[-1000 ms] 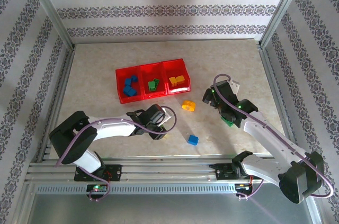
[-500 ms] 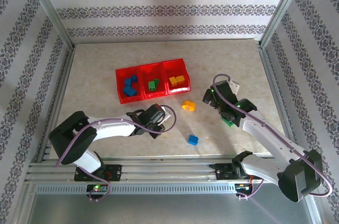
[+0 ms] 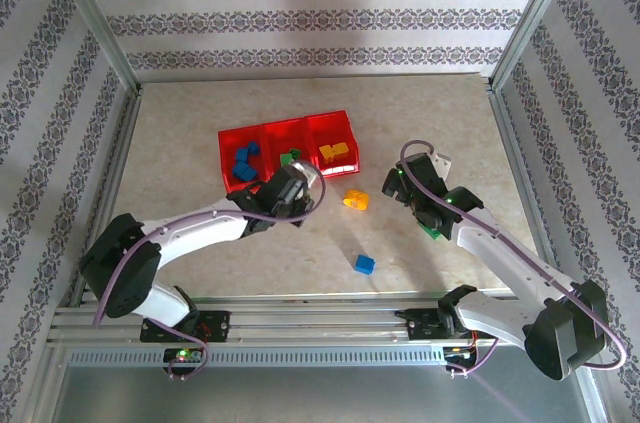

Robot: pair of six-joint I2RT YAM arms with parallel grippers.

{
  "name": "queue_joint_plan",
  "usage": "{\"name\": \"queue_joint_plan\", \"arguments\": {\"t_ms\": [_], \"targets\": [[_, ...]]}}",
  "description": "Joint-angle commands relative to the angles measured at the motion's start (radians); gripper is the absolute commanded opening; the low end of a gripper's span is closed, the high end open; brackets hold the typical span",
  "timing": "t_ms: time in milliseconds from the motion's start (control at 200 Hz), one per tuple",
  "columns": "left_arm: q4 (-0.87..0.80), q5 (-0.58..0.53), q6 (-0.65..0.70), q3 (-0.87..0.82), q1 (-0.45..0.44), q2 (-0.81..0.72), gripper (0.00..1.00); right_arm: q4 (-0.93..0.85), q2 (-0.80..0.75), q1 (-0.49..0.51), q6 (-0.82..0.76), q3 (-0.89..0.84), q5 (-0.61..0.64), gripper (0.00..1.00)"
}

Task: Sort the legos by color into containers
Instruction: Pick up the lego from the middle-left of the table, then place the lego in the container.

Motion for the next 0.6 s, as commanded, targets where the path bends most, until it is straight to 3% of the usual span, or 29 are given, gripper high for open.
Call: {"name": "queue_joint_plan", "arguments": {"t_ms": [0,230,595], "targets": [[-0.020,-0.099,-0.078,0.096,0.056,0.024,0.15,0.027,0.022,0.002,0.002,-0.011,-0.011,0.98],[-0.077,-0.094,-0.093,0.287,0.187,0.146,0.15,0.031,0.101,0.047,-0.043,0.027,-0.006,0.98],[-0.212,-0.067,-0.073,0.561,0.283,0.385,0.18,0.035,0.279,0.146,-0.076,0.115,-0.023,0.98]]}}
